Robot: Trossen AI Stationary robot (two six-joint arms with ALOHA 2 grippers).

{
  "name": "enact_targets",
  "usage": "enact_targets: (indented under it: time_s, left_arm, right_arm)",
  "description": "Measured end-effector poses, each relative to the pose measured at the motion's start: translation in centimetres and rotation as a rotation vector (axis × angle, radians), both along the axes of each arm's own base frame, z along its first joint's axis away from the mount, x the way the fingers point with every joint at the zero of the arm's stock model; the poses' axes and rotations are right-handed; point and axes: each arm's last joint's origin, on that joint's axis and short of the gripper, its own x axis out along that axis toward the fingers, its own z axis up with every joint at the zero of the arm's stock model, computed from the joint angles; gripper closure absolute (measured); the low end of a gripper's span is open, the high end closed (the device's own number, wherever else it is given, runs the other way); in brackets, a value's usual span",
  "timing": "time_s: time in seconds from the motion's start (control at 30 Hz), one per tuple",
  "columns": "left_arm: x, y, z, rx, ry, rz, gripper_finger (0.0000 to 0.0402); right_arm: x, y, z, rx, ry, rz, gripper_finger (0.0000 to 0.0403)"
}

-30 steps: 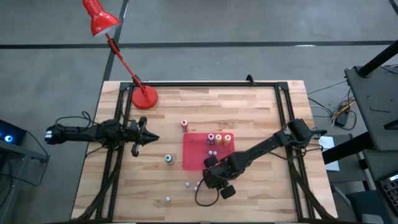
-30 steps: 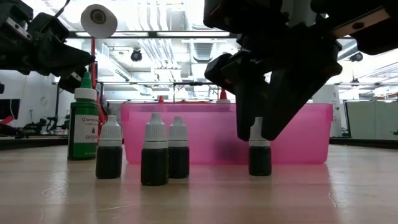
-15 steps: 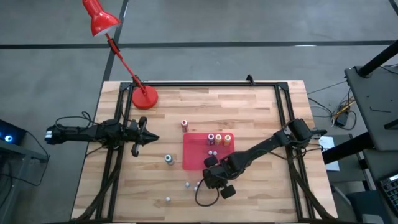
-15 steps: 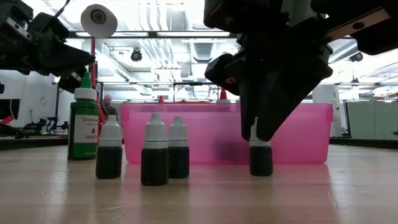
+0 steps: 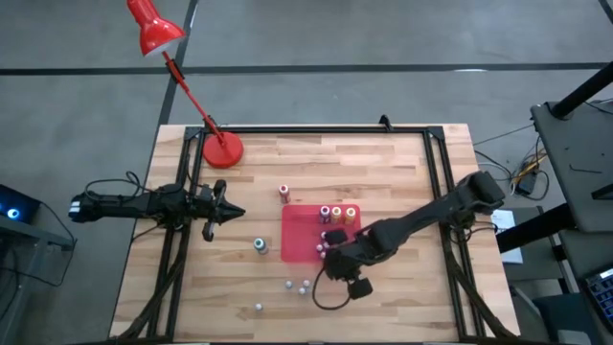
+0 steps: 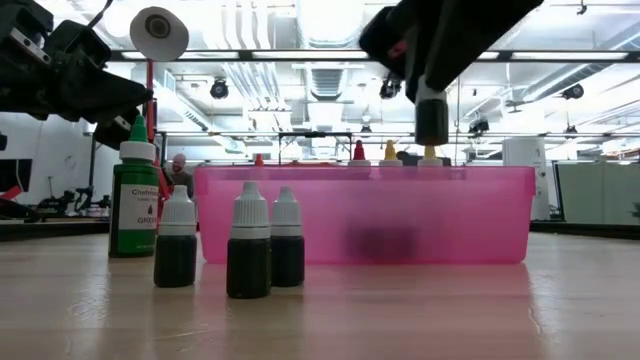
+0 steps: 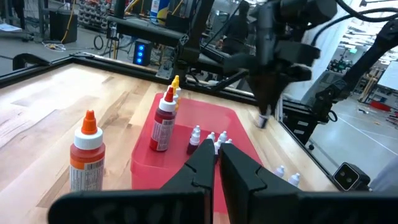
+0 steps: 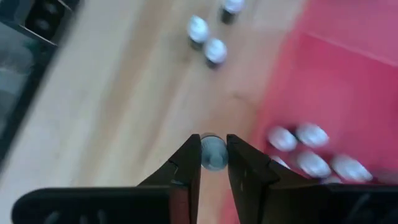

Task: Pick & Place food coloring
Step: Put the small blue food coloring bottle into the container

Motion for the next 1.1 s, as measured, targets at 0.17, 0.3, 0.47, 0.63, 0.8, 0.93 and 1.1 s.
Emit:
enact_targets:
  time_s: [0.17, 0.3, 0.47, 0.63, 0.8, 0.93, 1.1]
  left_arm:
    - [0.0, 0.0, 0.0, 0.000, 0.000, 0.000, 0.0402]
    - [0.0, 0.0, 0.0, 0.000, 0.000, 0.000, 0.0402]
    - [0.0, 0.0, 0.0, 0.000, 0.000, 0.000, 0.0402]
    - [0.0, 0.0, 0.0, 0.000, 0.000, 0.000, 0.0402]
    - [0.0, 0.0, 0.0, 0.000, 0.000, 0.000, 0.0402]
    - [0.0, 0.0, 0.0, 0.000, 0.000, 0.000, 0.0402]
    - [0.0, 0.0, 0.0, 0.000, 0.000, 0.000, 0.0402]
  right_arm:
    - [-0.7, -1.6, 0.3, -0.074, 0.057, -0.058, 0.0345]
    - [-0.7, -2.6, 0.1, -0.083, 0.084, -0.084, 0.0345]
    - [-0.5, -3.7, 0.4, -0.076, 0.077, -0.122, 0.0345]
    - [-1.0, -4.7, 0.5, -0.069, 0.070, -0.151, 0.0345]
    - [-2.3, -5.2, 0.5, -0.036, 0.049, -0.202, 0.0345]
    - [-3.0, -5.4, -0.2, -0.011, 0.037, -0.238, 0.0345]
    - [-3.2, -5.6, -1.3, 0.008, 0.017, -0.263, 0.0345]
